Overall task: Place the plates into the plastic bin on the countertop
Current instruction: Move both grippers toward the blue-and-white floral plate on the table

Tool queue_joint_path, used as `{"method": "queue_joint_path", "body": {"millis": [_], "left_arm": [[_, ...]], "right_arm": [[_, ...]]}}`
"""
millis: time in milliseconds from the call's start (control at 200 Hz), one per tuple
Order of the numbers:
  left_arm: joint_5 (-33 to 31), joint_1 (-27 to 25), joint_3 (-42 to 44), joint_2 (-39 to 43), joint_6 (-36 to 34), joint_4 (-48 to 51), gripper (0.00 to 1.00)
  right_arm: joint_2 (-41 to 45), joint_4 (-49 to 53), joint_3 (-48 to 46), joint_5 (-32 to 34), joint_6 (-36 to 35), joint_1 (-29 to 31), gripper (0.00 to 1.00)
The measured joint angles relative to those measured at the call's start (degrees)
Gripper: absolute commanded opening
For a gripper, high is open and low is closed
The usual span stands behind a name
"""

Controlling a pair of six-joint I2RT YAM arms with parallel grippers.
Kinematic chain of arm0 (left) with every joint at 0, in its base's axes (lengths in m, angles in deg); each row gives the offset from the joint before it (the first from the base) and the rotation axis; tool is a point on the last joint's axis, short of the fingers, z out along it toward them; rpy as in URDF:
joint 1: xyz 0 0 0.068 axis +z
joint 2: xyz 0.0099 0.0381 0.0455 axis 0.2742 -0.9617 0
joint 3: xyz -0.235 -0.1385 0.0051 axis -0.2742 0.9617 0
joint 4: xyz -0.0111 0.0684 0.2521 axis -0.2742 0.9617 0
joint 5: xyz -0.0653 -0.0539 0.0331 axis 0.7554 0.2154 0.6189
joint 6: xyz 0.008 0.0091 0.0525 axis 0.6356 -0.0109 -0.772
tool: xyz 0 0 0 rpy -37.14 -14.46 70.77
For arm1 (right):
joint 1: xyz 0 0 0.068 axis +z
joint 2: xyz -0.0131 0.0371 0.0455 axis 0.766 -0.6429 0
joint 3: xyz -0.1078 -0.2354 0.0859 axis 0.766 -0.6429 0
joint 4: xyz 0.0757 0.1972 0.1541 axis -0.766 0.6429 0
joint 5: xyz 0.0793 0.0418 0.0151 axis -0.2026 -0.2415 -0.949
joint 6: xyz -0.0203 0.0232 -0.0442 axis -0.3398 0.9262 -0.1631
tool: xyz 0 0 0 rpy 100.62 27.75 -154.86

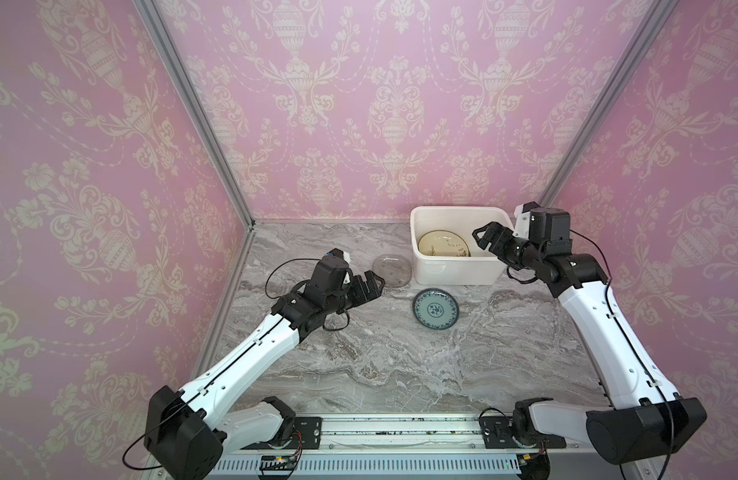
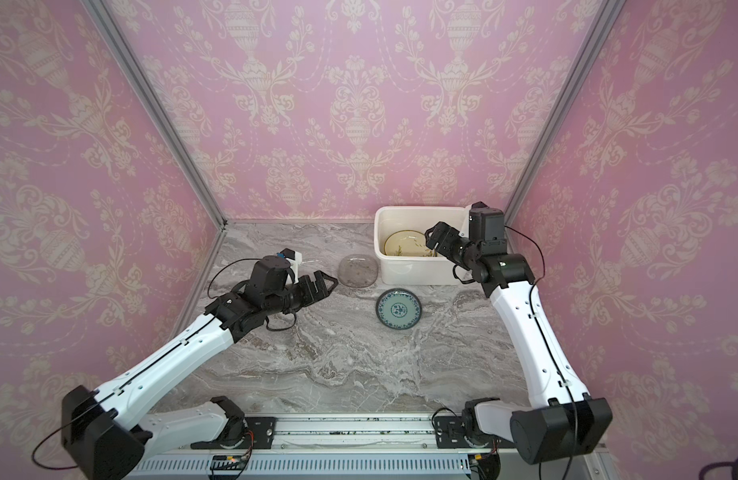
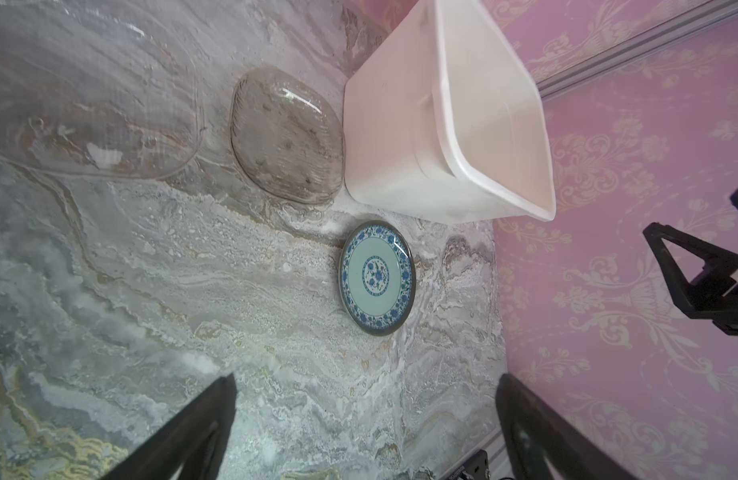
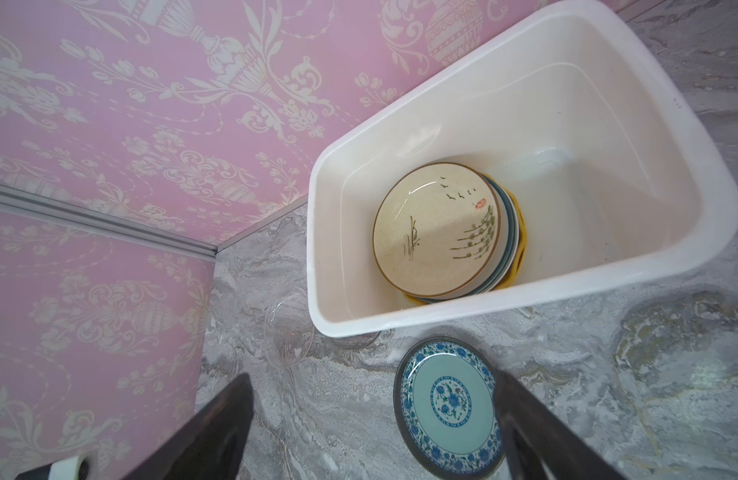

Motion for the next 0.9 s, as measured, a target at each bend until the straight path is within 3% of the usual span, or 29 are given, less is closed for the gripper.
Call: {"method": "queue_joint_path", "body": {"millis": [185, 295, 455, 665, 901], "left_arm": [[4.2, -1.2, 0.0, -6.4, 4.6, -2.1, 0.99], [6.1, -1.9, 0.1, -9.0, 7.5, -4.7, 0.99], [8.2, -2.1, 1.8, -12.7, 13.9, -10.5, 0.98], [9.9, -2.5, 2.8, -17.1, 18.3, -15.5, 0.96], [13.1, -2.6, 2.4, -23.5, 18.6, -17.7, 0.95]], "right_arm": [[4.7, 1.0, -12.8, -4.0, 2.2, 0.2, 0.86], [5.7, -0.5, -21.7, -6.4, 7.8, 0.4, 0.82], [6.1, -4.4, -31.3, -7.6, 16.6, 1.3, 0.84], [4.9, -6.6, -32.4, -7.5, 19.5, 0.3, 0.87], [-5.2, -3.3, -28.7, -6.4, 16.2, -2.1, 0.87]]}}
